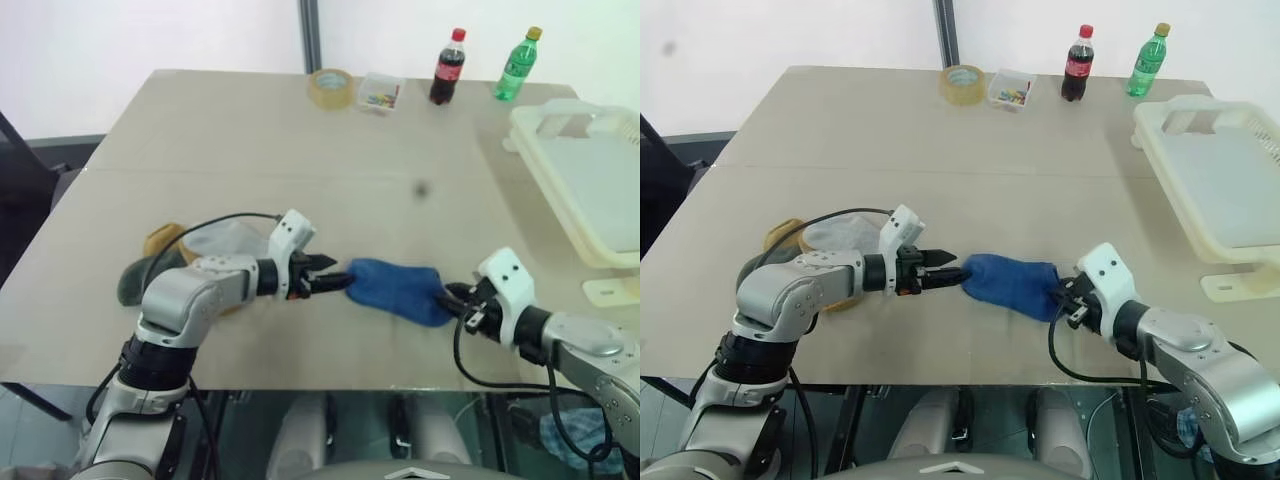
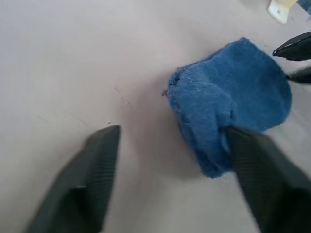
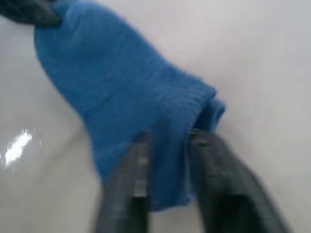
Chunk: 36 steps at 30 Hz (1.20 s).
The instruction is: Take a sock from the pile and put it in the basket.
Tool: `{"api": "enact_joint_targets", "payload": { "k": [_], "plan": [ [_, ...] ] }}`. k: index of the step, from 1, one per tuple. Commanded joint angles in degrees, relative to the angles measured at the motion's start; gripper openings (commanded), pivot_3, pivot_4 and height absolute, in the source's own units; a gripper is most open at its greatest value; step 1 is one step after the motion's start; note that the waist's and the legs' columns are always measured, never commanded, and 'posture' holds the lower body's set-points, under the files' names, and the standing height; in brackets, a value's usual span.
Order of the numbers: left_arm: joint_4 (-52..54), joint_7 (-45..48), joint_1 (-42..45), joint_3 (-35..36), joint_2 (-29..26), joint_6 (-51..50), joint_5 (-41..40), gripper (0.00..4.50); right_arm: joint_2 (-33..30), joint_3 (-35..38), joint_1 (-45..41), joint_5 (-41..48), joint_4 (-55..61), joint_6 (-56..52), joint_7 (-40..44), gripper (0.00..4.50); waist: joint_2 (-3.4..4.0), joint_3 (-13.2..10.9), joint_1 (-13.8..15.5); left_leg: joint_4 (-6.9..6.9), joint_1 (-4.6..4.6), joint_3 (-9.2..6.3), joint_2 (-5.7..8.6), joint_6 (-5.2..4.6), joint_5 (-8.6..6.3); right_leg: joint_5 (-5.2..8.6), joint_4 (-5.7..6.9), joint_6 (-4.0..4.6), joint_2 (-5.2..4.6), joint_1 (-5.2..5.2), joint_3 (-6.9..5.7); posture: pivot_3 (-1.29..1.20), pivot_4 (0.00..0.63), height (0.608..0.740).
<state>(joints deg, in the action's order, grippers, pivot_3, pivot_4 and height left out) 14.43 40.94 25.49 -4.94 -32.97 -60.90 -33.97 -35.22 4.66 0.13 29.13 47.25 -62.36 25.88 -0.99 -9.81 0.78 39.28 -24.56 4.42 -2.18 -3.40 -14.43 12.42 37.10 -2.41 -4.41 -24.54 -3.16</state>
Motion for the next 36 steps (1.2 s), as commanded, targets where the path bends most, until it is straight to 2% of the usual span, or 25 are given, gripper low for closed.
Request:
{"api": "enact_joint_targets", "payload": {
  "k": [1,4,8,9,10,12,16,20,26,36],
  "plan": [
    [1.48,1.73,-0.93,2.44,-1.9,1.27,-1.05,3.94,-2.16,1.55,1.58,-1.89,1.57,5.33,0.93,2.84,0.0,0.0,0.0,0.0,0.0,0.0,-0.01,0.0,0.0,0.0,0.0,0.0,0.01,0.0,0.0,0.0,0.15,0.74],
    [1.53,3.52,-1.94,3.79,-3.9,1.79,-1.56,3.94,-4.14,4.17,3.55,-1.49,1.81,9.78,3.94,2.84,0.0,0.0,-0.06,0.0,-0.01,0.01,-0.02,0.0,0.0,0.01,-0.01,-0.01,0.02,-0.03,0.01,0.0,0.15,0.74],
    [1.75,6.49,-2.53,3.45,-5.62,0.75,-2.84,3.94,-4.97,5.26,3.5,1.39,1.14,14.02,8.62,1.45,-0.01,0.0,-0.01,0.0,-0.02,0.0,-0.03,0.0,0.0,0.01,-0.01,-0.01,0.02,-0.03,0.0,0.0,0.15,0.74],
    [1.8,6.78,-2.5,2.98,-5.58,0.63,-3.02,3.94,-4.94,4.53,2.91,1.61,0.77,15.1,9.36,1.38,-0.01,0.01,-0.01,0.0,-0.01,0.0,-0.03,0.0,0.0,0.01,-0.01,-0.02,0.02,-0.03,0.0,0.0,0.15,0.74],
    [1.5,6.51,-2.17,2.49,-4.93,0.34,-3.12,3.94,-5.11,2.64,1.8,1.22,-0.02,16.51,10.43,0.59,-0.01,0.01,0.0,0.0,-0.01,0.0,-0.03,0.0,0.0,0.01,-0.01,-0.01,0.02,-0.03,0.0,0.0,0.15,0.74],
    [0.91,6.3,-1.49,1.38,-3.65,-0.16,-3.37,3.94,-4.92,-2.45,-0.7,-1.01,-3.0,19.33,11.93,0.04,-0.02,0.01,-0.02,0.01,-0.01,0.0,-0.03,0.0,0.0,0.01,-0.01,-0.01,0.02,-0.03,0.0,0.0,0.15,0.74],
    [-0.96,6.38,-0.18,-2.51,-1.73,-0.11,-1.81,3.94,-3.69,-15.11,-6.88,-9.98,-16.3,27.99,15.2,0.04,-0.06,0.04,-0.07,0.02,0.03,0.01,0.01,0.0,0.0,0.01,-0.01,-0.01,0.07,0.01,0.01,0.0,0.15,0.74],
    [-1.86,8.06,0.93,-5.43,-0.25,1.11,-1.57,3.94,-4.02,-20.26,-9.05,-15.44,-25.78,34.16,18.05,0.04,-0.05,0.04,0.16,0.04,-0.06,-0.02,0.04,0.03,0.03,0.0,-0.03,0.0,0.08,-0.02,-0.02,0.0,0.15,0.74],
    [0.04,10.54,3.15,-4.99,2.6,1.18,-5.02,3.94,-4.69,-18.98,-8.51,-15.99,-26.26,36.73,20.12,0.04,-0.08,0.07,0.09,0.06,-0.03,-0.02,-0.01,0.2,0.13,-0.01,-0.07,-0.01,0.08,0.03,-0.01,0.0,0.15,0.74],
    [-2.98,15.23,7.65,-9.82,7.29,3.56,-4.95,3.94,-4.35,-13.35,-5.55,-12.93,-20.66,33.49,18.63,0.04,-0.07,0.07,0.22,0.11,-0.05,-0.04,0.03,0.2,0.14,-0.02,-0.04,-0.02,0.07,0.04,-0.03,0.0,0.15,0.74]
  ]
}}
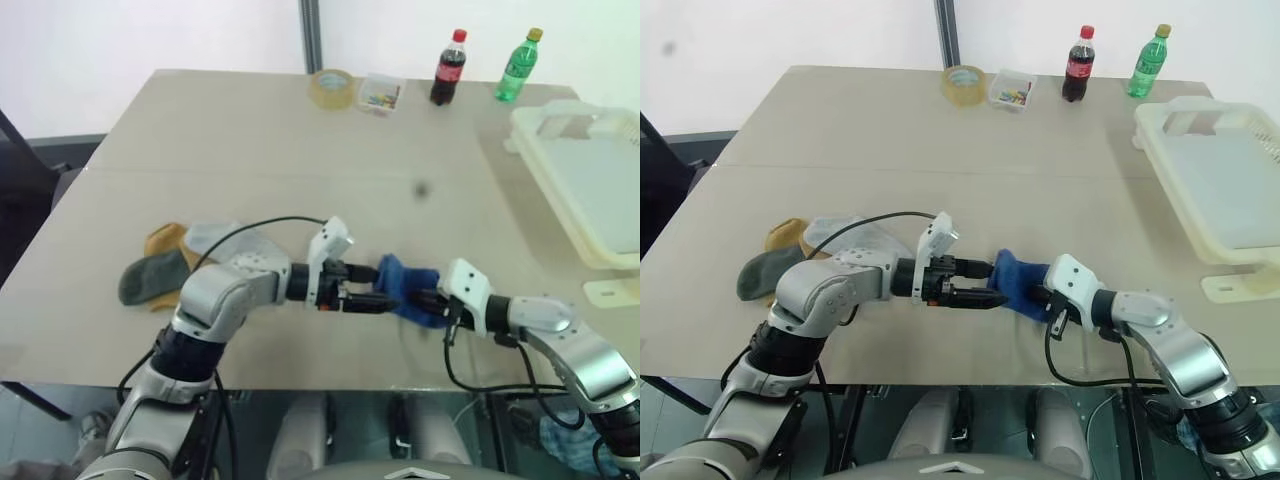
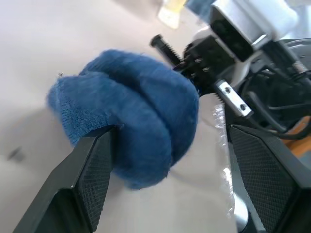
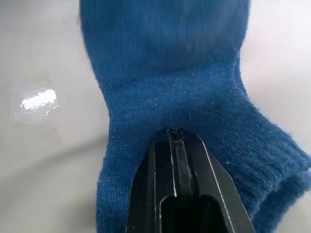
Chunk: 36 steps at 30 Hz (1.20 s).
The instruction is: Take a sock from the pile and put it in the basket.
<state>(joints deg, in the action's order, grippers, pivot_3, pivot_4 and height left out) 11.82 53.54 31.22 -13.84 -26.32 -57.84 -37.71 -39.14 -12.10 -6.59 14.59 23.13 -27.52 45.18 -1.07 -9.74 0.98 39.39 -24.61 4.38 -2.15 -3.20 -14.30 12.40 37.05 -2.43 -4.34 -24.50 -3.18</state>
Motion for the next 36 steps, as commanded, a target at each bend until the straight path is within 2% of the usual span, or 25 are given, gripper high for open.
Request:
{"api": "enact_joint_targets", "payload": {
  "k": [1,11,15,18,21,22,23,24,26,30,36],
  "plan": [
    [-1.06,3.62,2.36,-1.45,0.89,0.75,-1.18,3.94,-0.33,4.19,1.59,2.21,4.22,-2.02,-0.92,0.04,0.0,0.0,-0.01,0.0,0.0,0.0,0.0,0.0,0.0,0.0,0.0,0.0,0.0,0.0,0.0,0.0,0.15,0.74],
    [-10.33,9.45,7.64,-7.25,7.46,3.7,1.1,3.94,-1.2,10.49,7.78,6.39,14.3,-6.32,-3.09,0.04,0.01,0.0,-0.03,0.02,0.02,0.01,0.0,-0.2,-0.12,0.0,0.01,0.0,0.09,-0.01,0.03,0.0,0.15,0.74],
    [-17.51,8.94,9.76,-12.7,10.43,7.19,7.53,3.94,-2.77,16.1,12.55,9.34,16.7,-10.17,-3.46,0.04,0.01,0.0,0.32,0.04,-0.01,0.0,0.04,-0.22,-0.13,0.0,0.0,0.0,0.08,0.0,0.02,0.0,0.15,0.74],
    [-23.3,8.51,10.04,-15.79,12.4,10.86,12.37,3.94,-4.23,21.47,18.33,12.63,19.12,-12.23,-1.9,0.79,0.03,0.04,0.23,0.05,-0.02,0.01,0.05,-0.24,-0.14,0.0,-0.02,0.0,0.09,0.01,0.04,0.0,0.15,0.74],
    [-25.46,9.53,9.01,-17.26,13.33,15.75,15.45,3.94,-3.92,26.23,22.09,14.85,21.52,-12.91,-2.67,2.22,0.08,0.14,0.3,0.04,0.01,-0.05,0.02,-0.26,-0.16,0.01,-0.03,0.01,0.12,0.03,0.01,0.0,0.15,0.74],
    [-25.37,9.36,8.54,-16.79,13.6,18.02,16.12,3.94,-3.06,26.77,21.44,14.96,21.5,-12.69,-4.03,2.56,0.06,0.22,0.25,0.04,0.04,-0.05,0.02,-0.27,-0.16,0.01,-0.03,0.01,0.11,0.06,0.01,0.0,0.15,0.74],
    [-25.21,9.01,8.22,-15.94,13.9,19.73,16.46,3.94,-2.13,26.83,20.26,15.04,21.16,-12.86,-5.66,3.17,0.06,0.23,0.13,0.04,0.18,-0.06,0.0,-0.27,-0.16,0.04,-0.04,0.05,0.11,0.19,0.01,0.0,0.15,0.74],
    [-24.51,8.65,7.9,-14.55,14.04,21.25,16.4,3.94,-0.88,26.27,18.36,15.42,20.7,-13.41,-7.37,3.54,0.06,0.23,-0.01,0.05,0.29,-0.05,-0.01,-0.28,-0.17,0.06,-0.06,0.08,0.11,0.31,0.02,0.0,0.15,0.74],
    [-21.22,8.78,7.01,-13.18,11.92,26.97,18.42,3.94,2.89,23.26,12.45,16.76,18.73,-15.62,-10.93,4.32,0.06,0.23,-0.26,0.03,0.67,-0.03,-0.1,-0.29,-0.18,0.26,-0.11,0.04,0.08,0.65,0.04,0.0,0.15,0.74],
    [-15.15,10.0,5.07,-10.49,6.86,38.52,21.79,3.94,8.38,17.67,4.41,17.18,14.21,-18.84,-14.26,4.42,0.11,0.23,-0.58,-0.03,0.82,-0.03,-0.24,-0.28,-0.19,0.14,-0.09,0.28,0.15,0.71,0.08,0.0,0.15,0.74],
    [-6.33,12.05,2.65,-4.67,-1.12,43.45,21.35,3.94,8.68,10.45,1.1,12.17,6.06,-18.83,-15.57,4.42,0.17,0.25,0.06,-0.15,0.59,0.0,-0.13,-0.3,-0.2,0.11,-0.25,0.43,0.05,0.6,0.04,0.0,0.15,0.74]
  ]
}}
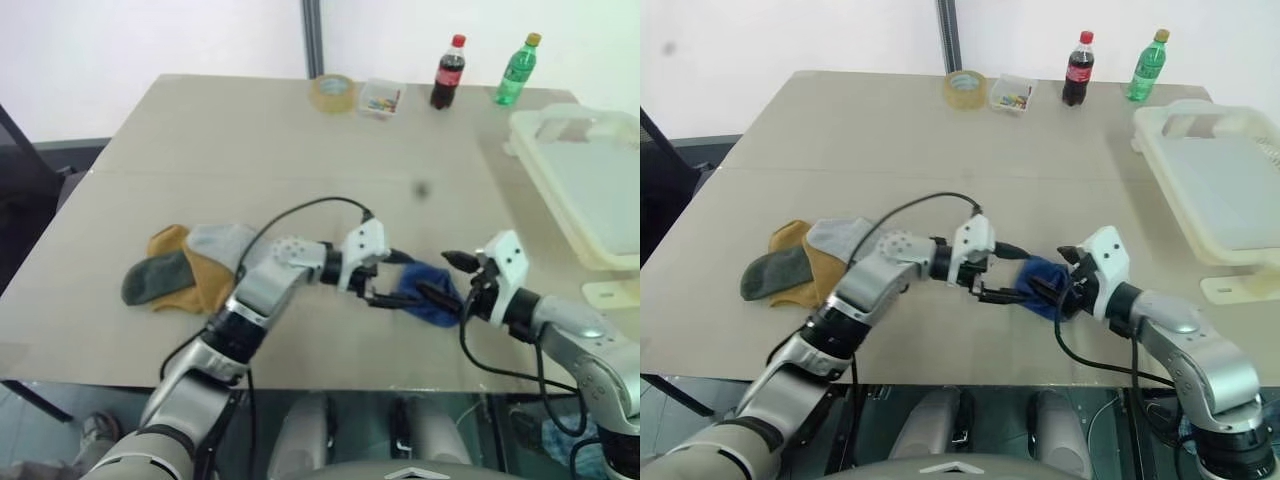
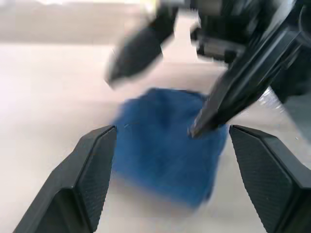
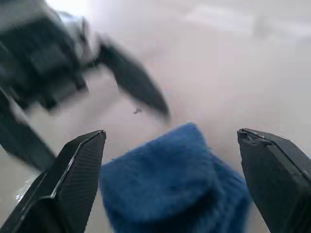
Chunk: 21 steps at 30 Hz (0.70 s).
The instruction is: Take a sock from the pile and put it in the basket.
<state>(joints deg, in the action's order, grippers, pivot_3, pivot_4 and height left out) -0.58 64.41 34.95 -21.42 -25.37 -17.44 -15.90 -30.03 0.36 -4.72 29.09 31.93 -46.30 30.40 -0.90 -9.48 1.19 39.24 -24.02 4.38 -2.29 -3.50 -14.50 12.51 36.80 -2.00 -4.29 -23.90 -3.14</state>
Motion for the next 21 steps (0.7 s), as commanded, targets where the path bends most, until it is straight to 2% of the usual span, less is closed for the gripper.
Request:
{"api": "enact_joint_targets", "payload": {
  "k": [1,6,11,12,14,17,20,21],
  "plan": [
    [7.14,1.29,-1.63,3.47,-3.46,3.37,-0.01,3.94,-0.65,-2.8,-0.97,-3.15,-4.31,-0.63,-1.16,4.42,0.0,0.0,-0.21,0.0,-0.03,0.05,0.06,-0.06,-0.03,-0.1,-0.03,-0.2,-0.06,0.0,0.02,0.0,0.15,0.74],
    [9.83,-0.84,-4.43,6.08,-6.47,2.77,0.26,3.94,-4.2,-6.94,-0.59,-6.39,-7.94,-2.08,0.48,4.42,0.0,0.01,-0.21,0.03,0.09,0.17,0.12,-0.18,-0.11,-0.09,-0.06,-0.28,-0.17,0.1,0.06,0.0,0.15,0.74],
    [12.67,-3.34,-7.3,6.99,-6.06,1.02,-0.27,3.94,-8.05,-11.12,-1.16,-8.05,-8.55,-1.57,4.23,4.42,0.02,0.07,-0.22,0.03,0.23,0.06,0.09,-0.19,-0.11,0.0,-0.01,-0.14,-0.16,0.22,-0.03,0.0,0.15,0.74],
    [12.95,-3.92,-7.77,6.88,-5.75,1.07,-0.1,3.94,-8.36,-11.79,-1.45,-8.49,-9.01,-1.09,4.69,3.9,0.02,0.08,-0.24,0.03,0.23,0.07,0.09,-0.19,-0.11,0.0,-0.01,-0.14,-0.16,0.21,-0.01,0.0,0.15,0.74],
    [13.16,-4.67,-8.46,6.51,-5.27,1.47,0.4,3.94,-8.77,-12.72,-1.91,-9.23,-9.86,-0.14,5.39,3.42,-0.03,0.12,-0.26,0.03,0.22,0.08,0.09,-0.19,-0.11,-0.01,-0.02,-0.15,-0.15,0.21,0.0,0.0,0.15,0.74],
    [12.96,-5.52,-8.95,6.29,-4.44,1.67,0.51,3.94,-8.38,-12.87,-2.72,-9.54,-10.56,0.53,5.76,2.19,-0.07,0.21,-0.3,0.03,0.24,0.09,0.09,-0.19,-0.11,-0.04,-0.02,-0.2,-0.13,0.22,0.0,0.0,0.15,0.74],
    [11.36,-7.21,-8.29,6.86,-2.38,2.66,0.52,3.94,-5.09,-7.97,-4.02,-6.63,-11.25,0.05,3.96,0.98,-0.19,0.29,-0.28,0.04,0.26,0.07,0.07,-0.19,-0.11,-0.01,0.0,-0.15,-0.13,0.24,-0.01,0.0,0.15,0.74],
    [10.97,-7.56,-8.05,7.24,-1.6,2.86,0.05,3.94,-3.19,-5.38,-4.76,-4.9,-11.49,-0.33,2.95,0.44,-0.2,0.3,-0.33,0.04,0.28,0.08,0.07,-0.18,-0.11,-0.01,0.0,-0.15,-0.12,0.25,-0.01,0.0,0.15,0.74]
  ]
}}
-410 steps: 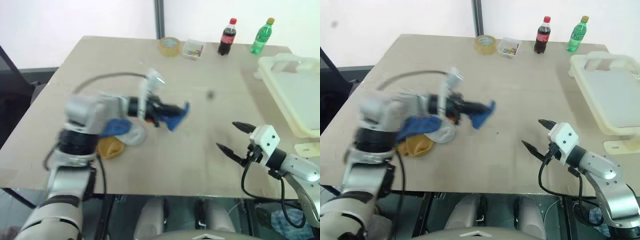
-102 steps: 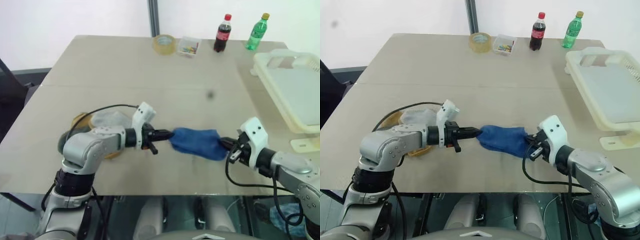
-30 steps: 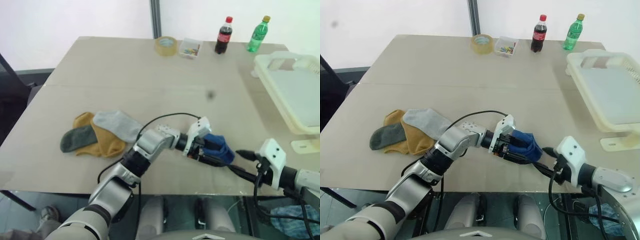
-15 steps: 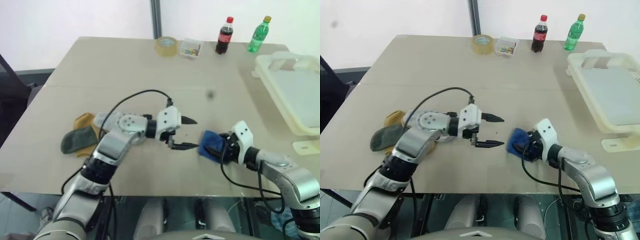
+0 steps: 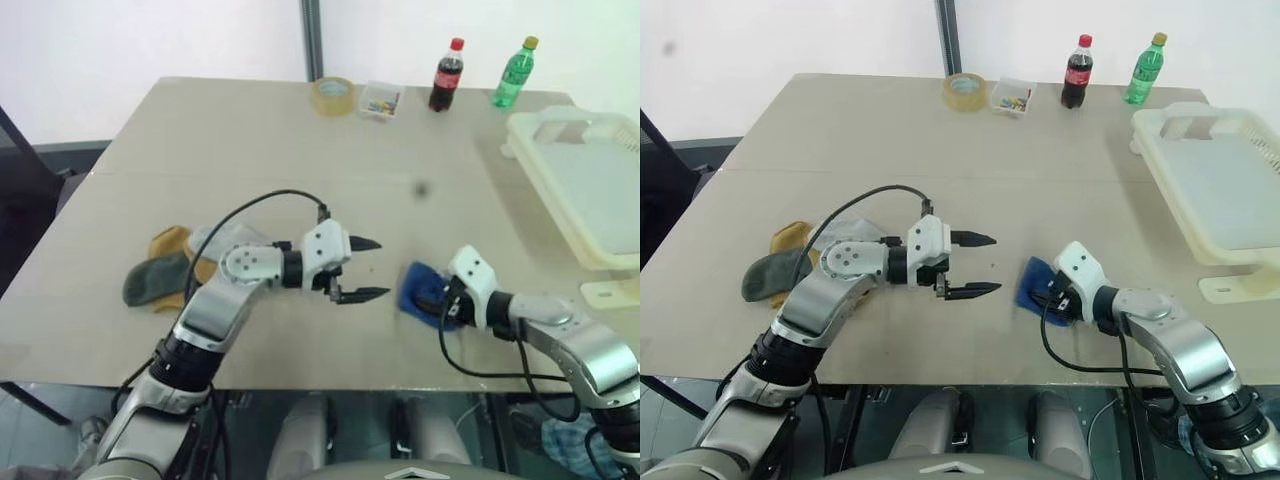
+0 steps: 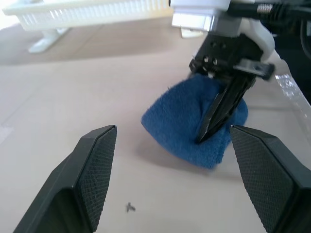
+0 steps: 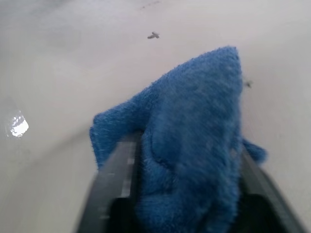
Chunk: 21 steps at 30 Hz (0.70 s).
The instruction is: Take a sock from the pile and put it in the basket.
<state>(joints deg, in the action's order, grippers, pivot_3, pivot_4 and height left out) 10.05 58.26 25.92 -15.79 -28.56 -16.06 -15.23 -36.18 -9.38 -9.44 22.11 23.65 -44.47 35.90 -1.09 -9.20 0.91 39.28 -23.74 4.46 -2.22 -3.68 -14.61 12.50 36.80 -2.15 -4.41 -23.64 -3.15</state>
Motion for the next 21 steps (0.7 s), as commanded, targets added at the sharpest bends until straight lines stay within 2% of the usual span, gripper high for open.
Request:
{"api": "enact_joint_targets", "payload": {
  "k": [1,4,6,10,12,16,20,21],
  "plan": [
    [-0.32,-2.32,1.41,2.14,2.7,2.08,-0.83,3.94,5.27,7.67,-1.49,4.45,-3.53,-2.41,-3.67,0.34,-0.02,0.01,-0.06,0.01,0.0,0.0,-0.01,0.0,0.0,0.0,0.0,0.0,0.01,0.0,0.0,0.0,0.15,0.74],
    [-1.7,-3.83,3.1,3.36,5.69,2.06,-2.13,3.94,11.85,18.57,-8.82,11.18,-6.26,-3.59,-9.2,0.34,0.07,-0.07,-0.26,0.04,-0.06,0.06,-0.02,0.0,0.0,-0.09,0.04,-0.12,0.03,-0.07,0.06,0.0,0.15,0.74],
    [-2.62,-5.73,4.88,4.1,8.2,2.31,-2.22,3.94,13.76,25.22,-16.15,14.02,-10.32,-3.31,-13.29,0.34,0.26,-0.18,-0.21,0.03,-0.07,0.12,-0.04,0.0,0.0,-0.14,0.06,-0.19,0.07,-0.11,0.11,0.0,0.15,0.74],
    [-5.95,-10.27,9.05,4.57,13.48,4.04,-0.77,3.94,10.9,34.1,-34.31,11.09,-28.92,2.53,-22.28,0.34,0.32,-0.22,-0.01,0.0,-0.15,0.14,0.02,0.0,0.01,-0.17,0.08,-0.21,0.08,-0.21,0.13,0.0,0.15,0.74],
    [-8.0,-12.67,11.04,4.4,16.02,5.54,0.78,3.94,7.16,35.65,-43.58,7.42,-43.37,7.94,-25.52,0.34,0.38,-0.26,0.22,-0.01,-0.19,0.2,0.12,0.0,0.01,-0.17,0.04,-0.21,0.08,-0.21,0.14,0.0,0.15,0.74],
    [-11.21,-14.92,13.43,4.03,19.25,8.17,2.21,3.94,0.74,32.85,-57.64,-1.28,-71.46,20.96,-29.37,0.34,0.39,-0.26,-0.18,-0.19,-0.23,0.58,0.16,-0.01,0.01,-0.17,-0.08,-0.22,0.09,-0.35,0.31,0.0,0.15,0.74],
    [-12.62,-16.26,14.27,3.71,21.05,9.24,3.27,3.94,-1.84,33.52,-64.27,-4.03,-91.04,29.2,-29.64,0.34,0.4,-0.27,-1.04,-0.53,-0.2,1.05,0.11,0.17,0.11,-0.17,-0.21,-0.23,0.19,-0.51,0.65,0.0,0.15,0.74],
    [-12.77,-16.59,14.3,3.7,21.42,9.47,3.52,3.94,-2.19,33.65,-64.76,-4.38,-93.51,30.19,-28.39,0.67,0.4,-0.27,-1.22,-0.65,-0.2,1.16,0.09,0.19,0.12,-0.17,-0.28,-0.23,0.19,-0.57,0.7,0.0,0.15,0.74]
  ]
}}
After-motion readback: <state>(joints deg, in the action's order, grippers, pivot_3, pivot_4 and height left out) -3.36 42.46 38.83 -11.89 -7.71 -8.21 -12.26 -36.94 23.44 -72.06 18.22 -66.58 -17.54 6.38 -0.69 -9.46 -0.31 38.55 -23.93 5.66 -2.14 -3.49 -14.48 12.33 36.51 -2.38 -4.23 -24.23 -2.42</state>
